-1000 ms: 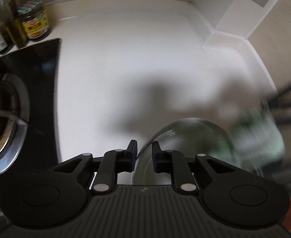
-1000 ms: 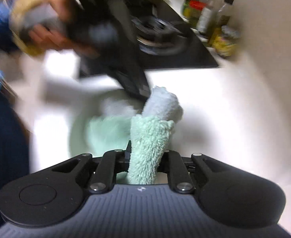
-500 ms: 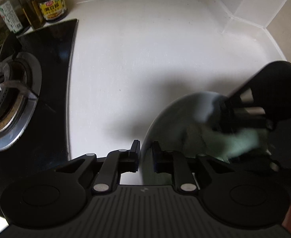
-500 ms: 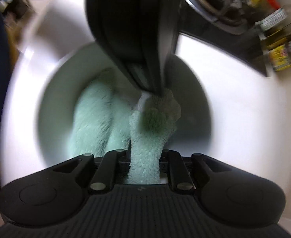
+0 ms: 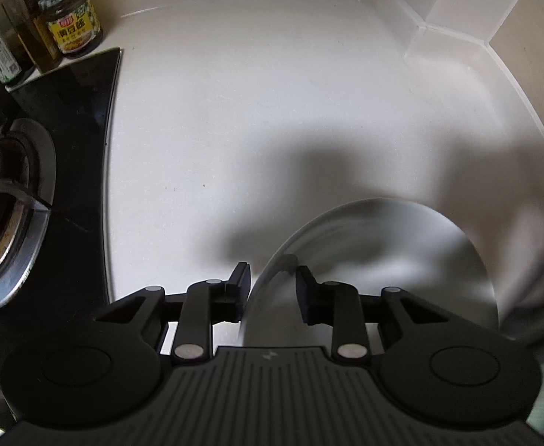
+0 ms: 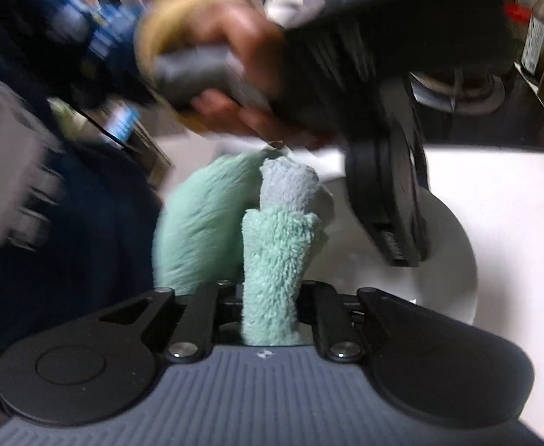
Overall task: Clean bowl
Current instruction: 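Wipe inside the tilted bowl with the towel in the right gripper while the left gripper holds the rim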
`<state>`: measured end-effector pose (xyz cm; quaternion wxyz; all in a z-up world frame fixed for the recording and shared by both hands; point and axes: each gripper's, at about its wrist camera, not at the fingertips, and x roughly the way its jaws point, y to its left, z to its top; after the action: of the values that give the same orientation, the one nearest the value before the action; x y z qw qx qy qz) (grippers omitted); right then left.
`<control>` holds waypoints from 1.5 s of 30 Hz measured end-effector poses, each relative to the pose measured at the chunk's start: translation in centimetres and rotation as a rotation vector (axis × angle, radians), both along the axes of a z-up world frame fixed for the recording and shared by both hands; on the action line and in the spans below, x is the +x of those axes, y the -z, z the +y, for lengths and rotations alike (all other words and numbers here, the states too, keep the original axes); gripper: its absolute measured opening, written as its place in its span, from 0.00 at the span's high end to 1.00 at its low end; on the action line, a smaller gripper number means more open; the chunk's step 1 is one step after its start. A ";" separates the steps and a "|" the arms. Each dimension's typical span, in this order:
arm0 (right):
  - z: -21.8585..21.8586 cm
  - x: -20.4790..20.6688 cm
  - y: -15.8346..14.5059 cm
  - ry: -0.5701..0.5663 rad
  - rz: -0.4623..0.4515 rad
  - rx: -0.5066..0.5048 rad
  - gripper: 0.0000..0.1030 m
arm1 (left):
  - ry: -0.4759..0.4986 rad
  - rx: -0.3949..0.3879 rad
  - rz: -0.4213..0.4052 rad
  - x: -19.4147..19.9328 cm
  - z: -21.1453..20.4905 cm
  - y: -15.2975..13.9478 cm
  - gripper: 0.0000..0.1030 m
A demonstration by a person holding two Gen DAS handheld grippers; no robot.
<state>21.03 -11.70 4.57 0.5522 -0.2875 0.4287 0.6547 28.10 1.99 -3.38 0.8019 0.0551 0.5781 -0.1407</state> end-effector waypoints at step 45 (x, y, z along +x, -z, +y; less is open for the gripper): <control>1.5 0.3 2.1 0.240 0.093 -0.197 0.87 | -0.053 0.023 -0.038 -2.1 0.1 0.2 0.66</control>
<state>21.35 -10.17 2.47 0.5753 -0.2563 0.5471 0.5515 25.97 2.13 -3.62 0.8153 0.0517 0.5658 -0.1116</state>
